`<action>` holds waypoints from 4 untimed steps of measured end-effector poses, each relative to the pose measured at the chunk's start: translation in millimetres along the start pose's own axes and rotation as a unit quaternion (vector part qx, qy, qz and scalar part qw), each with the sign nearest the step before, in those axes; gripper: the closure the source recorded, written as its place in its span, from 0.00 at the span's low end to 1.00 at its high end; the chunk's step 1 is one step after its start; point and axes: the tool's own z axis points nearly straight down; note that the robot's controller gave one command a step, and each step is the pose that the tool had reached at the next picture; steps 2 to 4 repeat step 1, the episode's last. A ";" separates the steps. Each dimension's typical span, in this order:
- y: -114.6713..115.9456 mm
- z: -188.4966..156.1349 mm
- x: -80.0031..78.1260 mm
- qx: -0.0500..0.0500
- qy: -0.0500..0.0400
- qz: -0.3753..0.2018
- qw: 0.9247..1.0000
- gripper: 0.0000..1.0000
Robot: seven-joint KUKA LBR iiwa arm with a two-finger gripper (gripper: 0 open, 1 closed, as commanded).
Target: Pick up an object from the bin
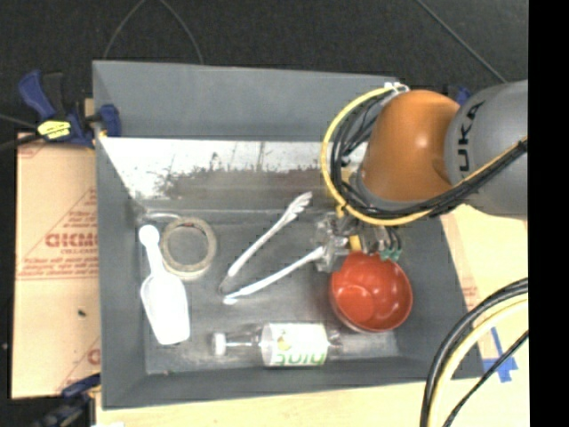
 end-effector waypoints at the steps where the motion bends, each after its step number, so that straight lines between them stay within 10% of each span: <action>1: 3.4 -23.7 -7.5 -0.001 0.007 -0.001 1.000 1.00; 4: 3.4 -23.7 -7.5 -0.001 0.007 -0.001 1.000 1.00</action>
Offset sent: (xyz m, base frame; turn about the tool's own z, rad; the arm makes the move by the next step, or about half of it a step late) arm 0.0486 -0.0078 0.0346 -0.2688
